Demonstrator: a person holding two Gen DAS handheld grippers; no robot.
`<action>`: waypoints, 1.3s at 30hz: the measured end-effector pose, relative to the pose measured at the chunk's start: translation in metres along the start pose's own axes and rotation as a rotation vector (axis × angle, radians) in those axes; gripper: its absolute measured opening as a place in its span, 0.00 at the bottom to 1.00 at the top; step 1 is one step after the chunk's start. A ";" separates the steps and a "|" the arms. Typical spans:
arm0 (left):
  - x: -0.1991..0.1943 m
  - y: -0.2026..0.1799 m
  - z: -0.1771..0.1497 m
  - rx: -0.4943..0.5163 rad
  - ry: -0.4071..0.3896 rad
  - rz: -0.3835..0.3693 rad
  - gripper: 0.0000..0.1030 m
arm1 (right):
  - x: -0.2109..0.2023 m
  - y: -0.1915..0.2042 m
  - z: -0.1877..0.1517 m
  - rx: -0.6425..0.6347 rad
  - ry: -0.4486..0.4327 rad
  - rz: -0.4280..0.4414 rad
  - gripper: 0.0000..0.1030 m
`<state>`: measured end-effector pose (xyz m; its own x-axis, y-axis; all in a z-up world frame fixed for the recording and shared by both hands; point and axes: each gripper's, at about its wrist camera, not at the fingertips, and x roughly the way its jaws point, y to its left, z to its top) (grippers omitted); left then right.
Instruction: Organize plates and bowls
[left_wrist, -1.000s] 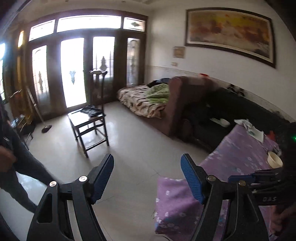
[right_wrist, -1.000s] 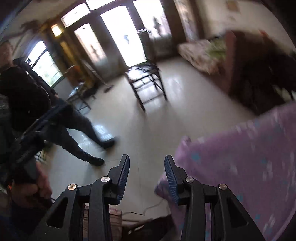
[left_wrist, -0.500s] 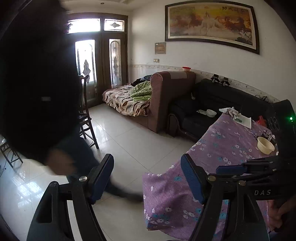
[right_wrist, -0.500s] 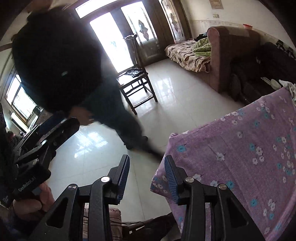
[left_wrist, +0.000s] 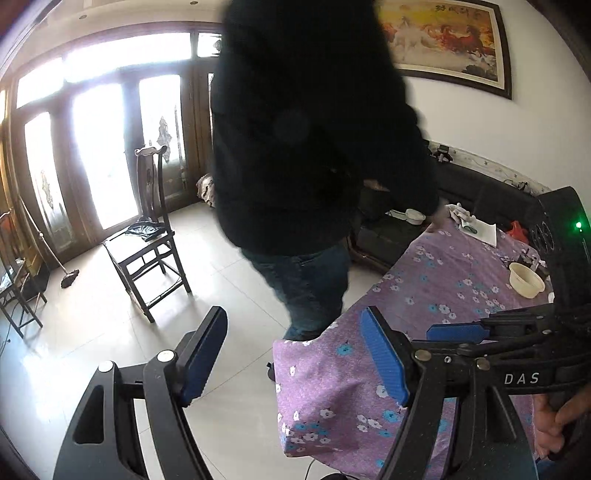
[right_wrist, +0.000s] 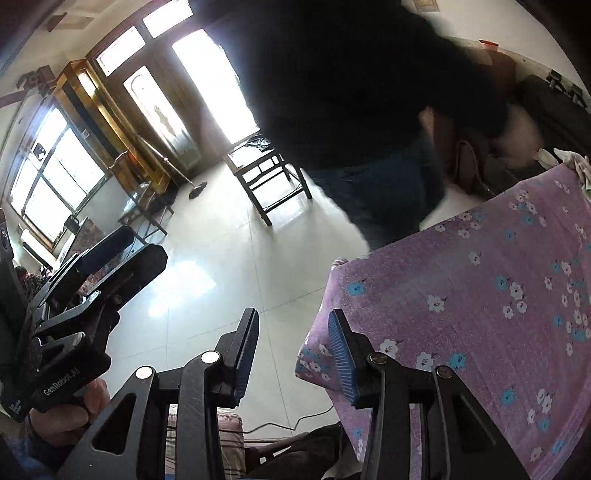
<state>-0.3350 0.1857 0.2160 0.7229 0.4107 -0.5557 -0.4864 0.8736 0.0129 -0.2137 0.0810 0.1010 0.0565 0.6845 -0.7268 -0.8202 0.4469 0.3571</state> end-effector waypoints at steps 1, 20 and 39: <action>0.000 -0.001 0.000 0.001 0.001 -0.002 0.72 | 0.000 -0.002 0.000 0.001 0.000 -0.001 0.42; 0.015 -0.094 0.010 0.159 0.039 -0.218 0.72 | -0.062 -0.069 -0.035 0.199 -0.081 -0.099 0.42; 0.003 -0.190 0.075 0.301 -0.069 -0.427 0.73 | -0.228 -0.170 -0.076 0.472 -0.402 -0.353 0.42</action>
<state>-0.2041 0.0406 0.2744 0.8614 0.0093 -0.5079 0.0136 0.9991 0.0412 -0.1308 -0.1947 0.1614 0.5534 0.5712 -0.6062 -0.3849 0.8208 0.4220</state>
